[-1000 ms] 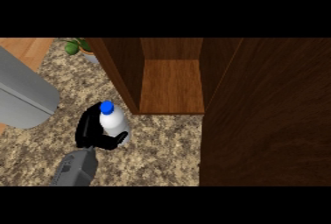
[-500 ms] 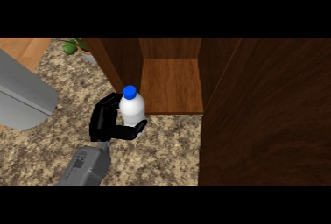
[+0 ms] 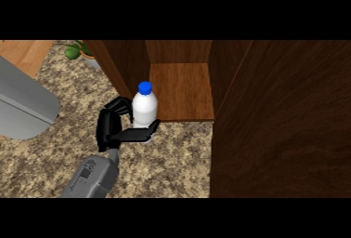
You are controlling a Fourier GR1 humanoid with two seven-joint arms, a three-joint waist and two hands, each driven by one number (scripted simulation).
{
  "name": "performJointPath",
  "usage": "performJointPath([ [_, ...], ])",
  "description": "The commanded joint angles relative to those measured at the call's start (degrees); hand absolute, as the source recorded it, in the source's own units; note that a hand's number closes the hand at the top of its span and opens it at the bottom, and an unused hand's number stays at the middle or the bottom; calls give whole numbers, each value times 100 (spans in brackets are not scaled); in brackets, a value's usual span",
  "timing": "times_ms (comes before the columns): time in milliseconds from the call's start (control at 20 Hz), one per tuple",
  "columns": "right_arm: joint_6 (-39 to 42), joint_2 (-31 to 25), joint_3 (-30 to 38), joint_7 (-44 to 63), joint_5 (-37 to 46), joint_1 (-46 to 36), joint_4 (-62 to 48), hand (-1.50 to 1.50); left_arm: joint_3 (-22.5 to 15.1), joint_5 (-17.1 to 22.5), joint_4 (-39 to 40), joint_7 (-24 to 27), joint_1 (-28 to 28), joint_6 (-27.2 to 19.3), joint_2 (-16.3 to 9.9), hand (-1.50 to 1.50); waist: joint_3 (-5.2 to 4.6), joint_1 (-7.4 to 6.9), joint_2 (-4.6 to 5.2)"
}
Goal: Pick up the bottled water, place it into the cabinet and close the cabinet
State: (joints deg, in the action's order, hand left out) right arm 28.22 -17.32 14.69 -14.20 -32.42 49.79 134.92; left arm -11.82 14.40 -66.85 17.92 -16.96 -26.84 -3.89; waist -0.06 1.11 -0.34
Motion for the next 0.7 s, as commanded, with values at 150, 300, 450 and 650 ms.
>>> performJointPath([
  [150, -165, -36, -118, 328, -441, 129, 780, -150, -390, -388, 552, -590, -1323, -414, 367, 150, -6, 255, 78],
  [300, -130, -74, -74, 200, -484, 49, 658, -150, -254, -232, 640, -667, -1352, -282, 313, 150, -13, 372, 104],
  [450, -207, -122, -107, 238, -575, -62, 532, -150, -176, -183, 661, -774, -1446, -313, 282, 150, -12, 343, 119],
  [650, -66, -126, -216, 138, -485, -29, 441, -150, -166, -362, 761, -781, -1592, -618, 249, 150, -7, 435, 111],
])
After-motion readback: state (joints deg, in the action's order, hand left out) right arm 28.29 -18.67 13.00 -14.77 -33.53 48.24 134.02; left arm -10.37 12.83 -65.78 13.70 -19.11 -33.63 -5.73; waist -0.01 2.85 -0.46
